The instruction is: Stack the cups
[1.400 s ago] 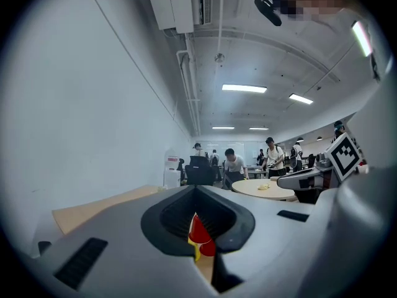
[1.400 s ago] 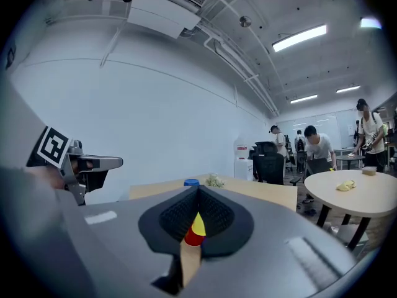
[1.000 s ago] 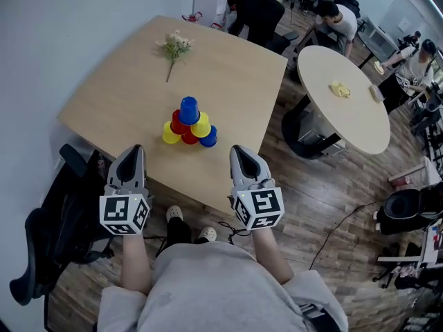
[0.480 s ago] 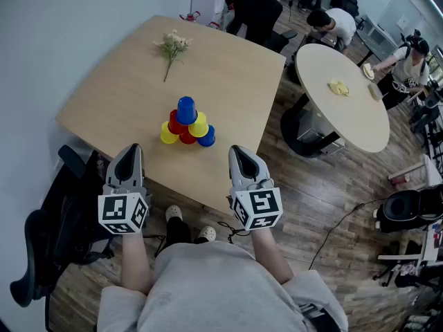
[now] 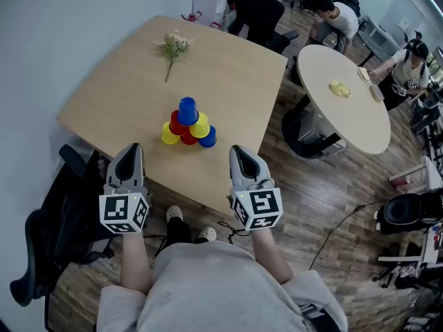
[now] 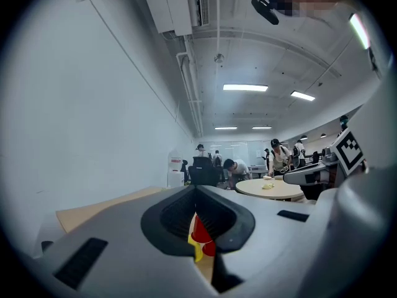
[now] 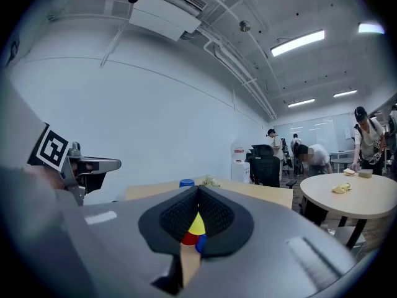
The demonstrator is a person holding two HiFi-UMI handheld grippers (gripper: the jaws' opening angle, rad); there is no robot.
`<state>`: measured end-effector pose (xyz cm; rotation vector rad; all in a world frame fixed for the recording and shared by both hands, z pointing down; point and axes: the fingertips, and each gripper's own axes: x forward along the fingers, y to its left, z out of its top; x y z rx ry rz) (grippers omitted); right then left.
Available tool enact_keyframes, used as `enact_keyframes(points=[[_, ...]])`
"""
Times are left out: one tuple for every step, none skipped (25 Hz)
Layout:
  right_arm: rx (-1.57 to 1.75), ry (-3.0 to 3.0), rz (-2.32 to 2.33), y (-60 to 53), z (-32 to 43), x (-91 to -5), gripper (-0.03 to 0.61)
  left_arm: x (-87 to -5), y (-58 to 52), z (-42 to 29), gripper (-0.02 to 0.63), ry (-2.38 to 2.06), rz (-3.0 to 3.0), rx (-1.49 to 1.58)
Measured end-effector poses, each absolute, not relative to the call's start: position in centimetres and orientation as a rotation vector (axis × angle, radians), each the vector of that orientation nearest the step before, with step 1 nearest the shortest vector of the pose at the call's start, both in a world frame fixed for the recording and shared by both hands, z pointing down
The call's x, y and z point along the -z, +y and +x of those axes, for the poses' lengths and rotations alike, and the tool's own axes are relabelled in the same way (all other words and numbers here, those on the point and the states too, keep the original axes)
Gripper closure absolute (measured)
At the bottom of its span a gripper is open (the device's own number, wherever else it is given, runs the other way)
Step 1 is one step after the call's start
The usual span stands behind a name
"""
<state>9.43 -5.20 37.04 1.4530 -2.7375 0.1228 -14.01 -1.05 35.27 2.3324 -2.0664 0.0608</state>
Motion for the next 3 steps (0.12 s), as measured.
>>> enact_keyframes(points=[[-0.122, -2.738, 1.452, -5.23, 9.4, -37.0, 0.566, -35.19, -1.08, -14.03, 0.606, -2.069, 2.335, -0.062], [-0.12, -2.738, 1.451, -5.26, 9.38, -36.95, 0.566, -35.1, -1.11, -14.05, 0.606, -2.072, 2.338, -0.063], [-0.119, -2.738, 1.451, -5.29, 9.36, -36.91, 0.566, -35.01, -1.14, -14.08, 0.606, -2.076, 2.342, -0.063]])
